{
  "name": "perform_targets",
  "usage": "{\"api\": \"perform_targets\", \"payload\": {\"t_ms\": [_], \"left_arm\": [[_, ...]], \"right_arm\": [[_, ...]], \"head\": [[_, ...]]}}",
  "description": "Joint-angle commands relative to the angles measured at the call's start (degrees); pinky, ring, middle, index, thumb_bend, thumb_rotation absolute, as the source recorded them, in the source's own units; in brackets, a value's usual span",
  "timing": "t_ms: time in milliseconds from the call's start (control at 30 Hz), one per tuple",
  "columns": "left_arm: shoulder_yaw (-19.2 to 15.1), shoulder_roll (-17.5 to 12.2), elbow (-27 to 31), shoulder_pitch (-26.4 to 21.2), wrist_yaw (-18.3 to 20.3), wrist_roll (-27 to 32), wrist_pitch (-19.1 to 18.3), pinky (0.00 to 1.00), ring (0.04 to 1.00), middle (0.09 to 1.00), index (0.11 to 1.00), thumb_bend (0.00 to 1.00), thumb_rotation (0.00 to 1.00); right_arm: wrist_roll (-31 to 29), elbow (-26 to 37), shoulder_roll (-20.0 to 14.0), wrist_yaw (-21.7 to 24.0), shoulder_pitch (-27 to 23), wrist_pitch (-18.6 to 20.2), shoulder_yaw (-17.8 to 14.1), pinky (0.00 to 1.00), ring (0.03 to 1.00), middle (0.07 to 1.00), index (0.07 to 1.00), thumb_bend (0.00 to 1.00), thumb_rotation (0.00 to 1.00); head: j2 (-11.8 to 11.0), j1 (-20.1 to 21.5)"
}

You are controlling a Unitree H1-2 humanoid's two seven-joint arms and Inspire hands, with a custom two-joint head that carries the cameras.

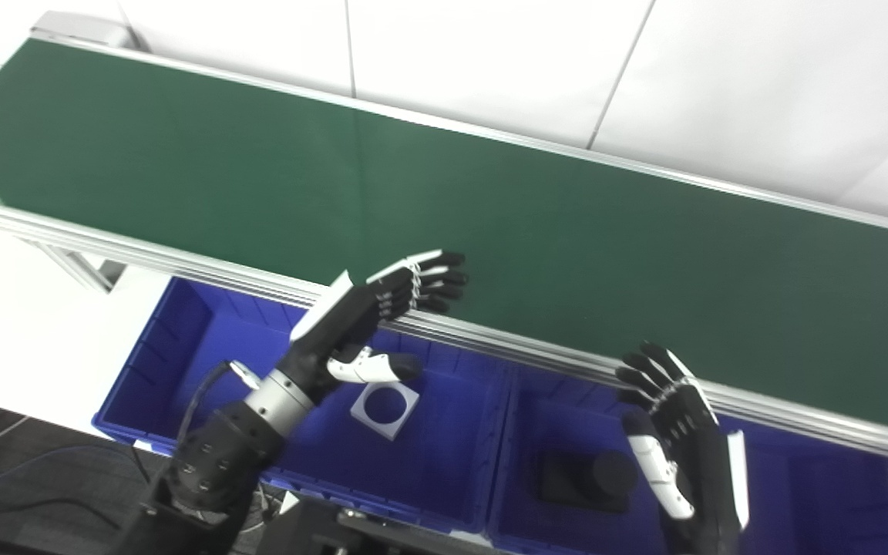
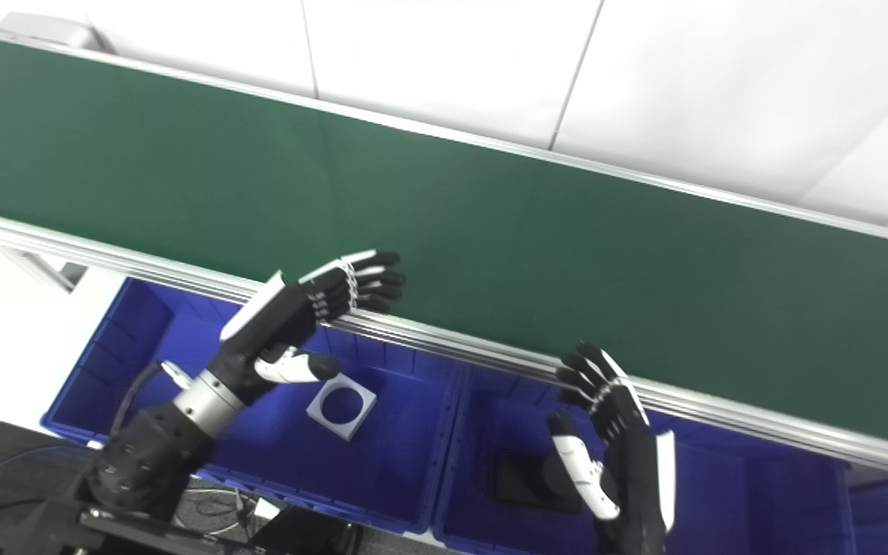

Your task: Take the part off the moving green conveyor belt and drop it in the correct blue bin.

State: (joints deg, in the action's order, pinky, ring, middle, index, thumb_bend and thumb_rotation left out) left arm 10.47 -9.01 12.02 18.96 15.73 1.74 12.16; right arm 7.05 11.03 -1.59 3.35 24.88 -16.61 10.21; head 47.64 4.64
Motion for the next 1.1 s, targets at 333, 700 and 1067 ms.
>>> {"api": "perform_targets", "payload": {"t_ms": [333, 700, 1067], "left_arm": [[-2.7, -0.5, -9.4, -1.7, 1.4, 7.3, 8.6, 0.72, 0.771, 0.800, 0.834, 0.88, 0.77], [-4.7, -1.7, -13.7, -3.7, 5.2, 13.9, 10.4, 0.73, 0.773, 0.799, 0.836, 0.84, 0.74], [-4.8, -0.8, -13.0, -3.3, 5.4, 13.0, 9.2, 0.73, 0.783, 0.804, 0.834, 0.85, 0.74]], "right_arm": [[4.8, -1.9, 3.8, -2.7, -2.3, -3.3, 2.9, 0.68, 0.761, 0.798, 0.838, 0.58, 0.64], [6.3, -3.4, 5.0, -4.8, -3.3, -3.1, 4.0, 0.69, 0.762, 0.795, 0.837, 0.57, 0.63], [6.3, -2.8, 4.5, -5.1, -2.4, -3.2, 4.4, 0.69, 0.763, 0.797, 0.837, 0.57, 0.65]], "head": [[1.2, 12.6], [1.6, 18.5], [1.0, 16.2]]}}
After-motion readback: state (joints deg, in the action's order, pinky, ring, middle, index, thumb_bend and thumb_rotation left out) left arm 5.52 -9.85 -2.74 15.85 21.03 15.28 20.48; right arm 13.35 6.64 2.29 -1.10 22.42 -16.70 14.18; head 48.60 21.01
